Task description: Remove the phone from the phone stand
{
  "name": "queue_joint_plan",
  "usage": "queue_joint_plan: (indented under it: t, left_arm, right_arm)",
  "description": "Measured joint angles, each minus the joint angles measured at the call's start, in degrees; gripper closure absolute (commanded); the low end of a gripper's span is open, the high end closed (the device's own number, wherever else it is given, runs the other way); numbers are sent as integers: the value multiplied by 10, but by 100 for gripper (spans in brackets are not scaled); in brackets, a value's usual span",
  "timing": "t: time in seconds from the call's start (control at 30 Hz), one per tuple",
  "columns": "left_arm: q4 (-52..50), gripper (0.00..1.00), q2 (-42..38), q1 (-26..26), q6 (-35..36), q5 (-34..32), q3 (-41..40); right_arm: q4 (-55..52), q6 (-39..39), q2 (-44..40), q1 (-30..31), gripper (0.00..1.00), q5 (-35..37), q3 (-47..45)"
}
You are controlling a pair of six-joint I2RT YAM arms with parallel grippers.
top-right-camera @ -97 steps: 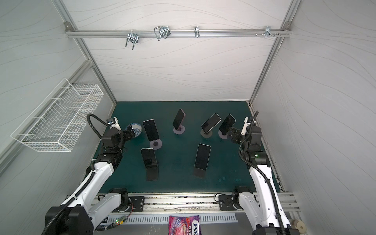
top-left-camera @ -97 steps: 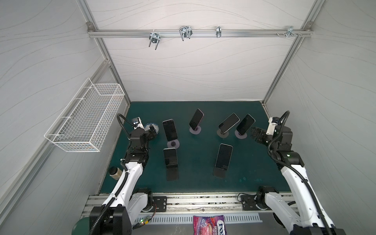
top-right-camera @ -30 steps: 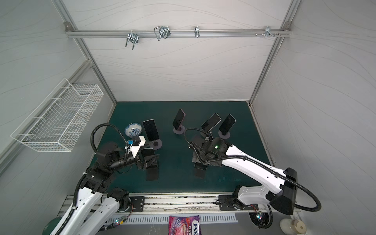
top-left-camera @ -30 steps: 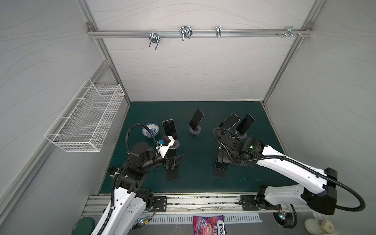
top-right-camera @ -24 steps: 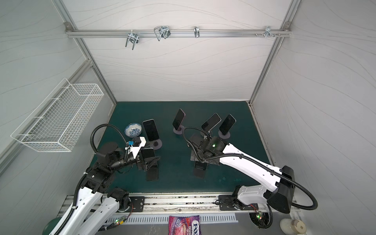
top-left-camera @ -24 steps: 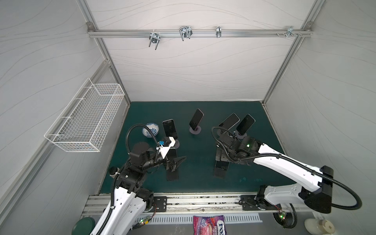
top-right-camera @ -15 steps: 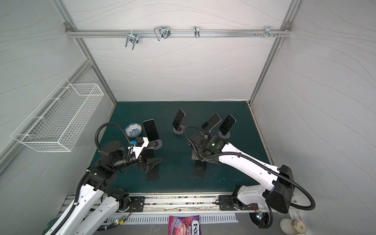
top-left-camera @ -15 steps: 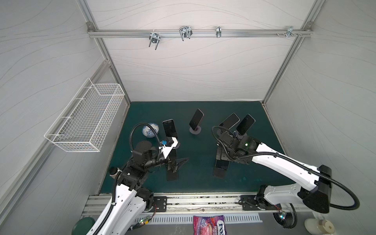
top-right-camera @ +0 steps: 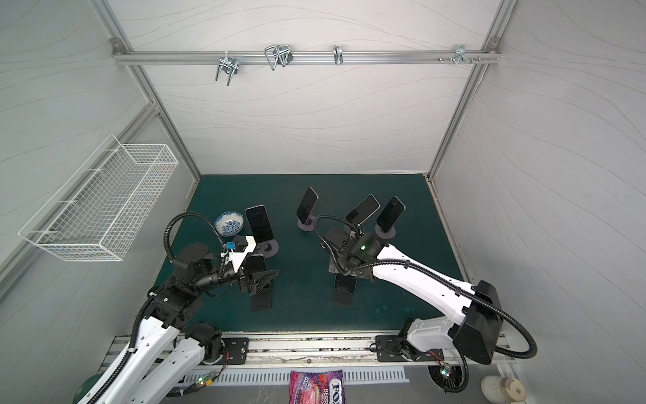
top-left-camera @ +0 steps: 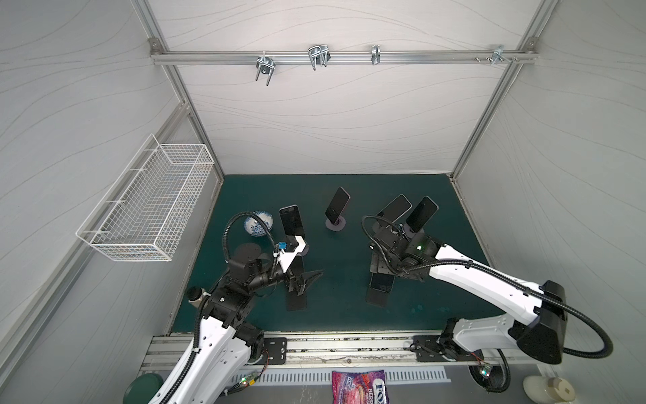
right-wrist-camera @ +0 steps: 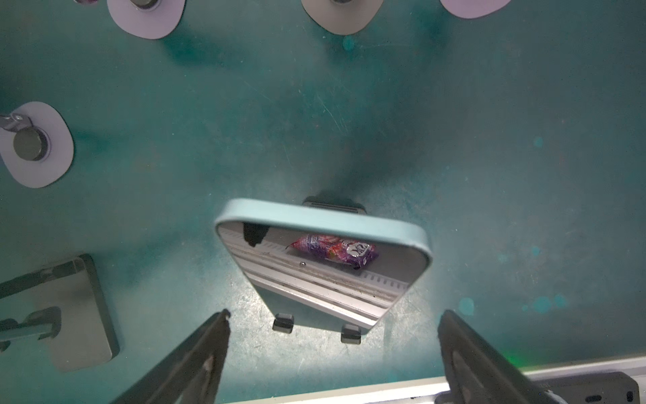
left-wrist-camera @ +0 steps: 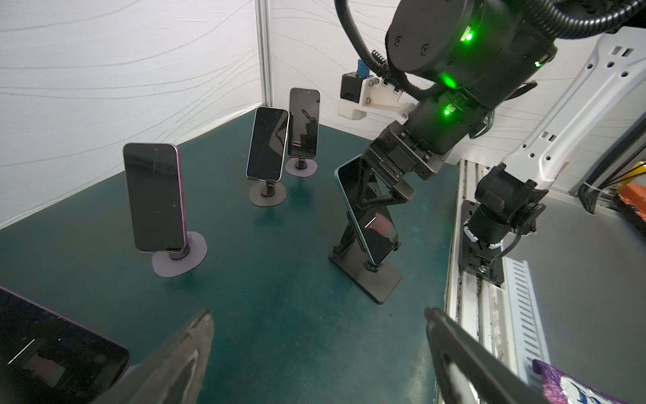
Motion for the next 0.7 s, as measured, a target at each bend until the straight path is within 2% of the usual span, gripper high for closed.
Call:
queue_joint_plan:
  t: [0.7]
  left_arm:
    - [2,5,-24,0,8,-26,-11]
  right_arm:
    - [26,0,21,-11,9,11,0]
